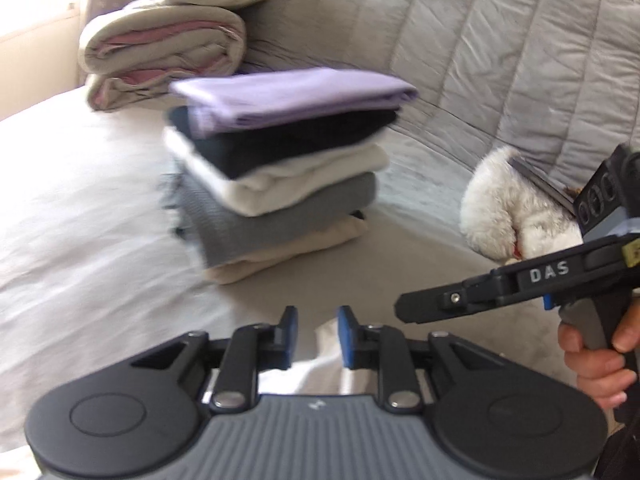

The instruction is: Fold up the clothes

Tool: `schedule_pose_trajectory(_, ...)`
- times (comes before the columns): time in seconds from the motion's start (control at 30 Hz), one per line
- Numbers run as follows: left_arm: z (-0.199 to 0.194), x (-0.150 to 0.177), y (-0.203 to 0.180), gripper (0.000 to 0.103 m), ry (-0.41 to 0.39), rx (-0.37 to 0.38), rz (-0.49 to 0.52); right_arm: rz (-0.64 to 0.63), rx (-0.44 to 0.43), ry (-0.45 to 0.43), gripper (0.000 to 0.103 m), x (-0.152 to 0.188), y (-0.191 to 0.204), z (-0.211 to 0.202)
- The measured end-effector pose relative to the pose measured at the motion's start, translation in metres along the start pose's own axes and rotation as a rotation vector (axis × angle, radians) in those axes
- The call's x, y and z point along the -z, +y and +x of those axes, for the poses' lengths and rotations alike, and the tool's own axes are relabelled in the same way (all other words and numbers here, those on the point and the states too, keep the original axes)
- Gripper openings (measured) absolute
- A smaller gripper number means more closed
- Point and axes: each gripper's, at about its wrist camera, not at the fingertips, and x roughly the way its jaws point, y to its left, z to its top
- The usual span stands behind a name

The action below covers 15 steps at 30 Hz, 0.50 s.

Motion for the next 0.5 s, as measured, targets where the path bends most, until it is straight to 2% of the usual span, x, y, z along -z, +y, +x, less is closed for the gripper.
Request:
schedule_pose_trajectory(0.23,-0.046,0.026,0.046,0.029,-0.020,-0.099,-0.094,-0.061,0.039,0.055,0.044,0.010,0.020,0.026)
schedule_pose_trajectory(0.37,-0.066,0.049,0.065,0.032,0.003,-0.159,-0.088,-0.109,0.104,0.075,0.043,0.017,0.027,0.036)
schedule_pose_trajectory(0.43,-0.069,0.060,0.072,0.033,0.034,-0.200,-0.062,-0.123,0.134,0.081,0.036,0.020,0.027,0.040)
schedule_pose_trajectory(0.47,-0.069,0.065,0.075,0.033,0.056,-0.215,-0.053,-0.117,0.141,0.080,0.026,0.021,0.026,0.040)
schedule_pose_trajectory(0.5,-0.067,0.071,0.080,0.033,0.079,-0.230,-0.047,-0.111,0.149,0.079,0.021,0.021,0.024,0.041)
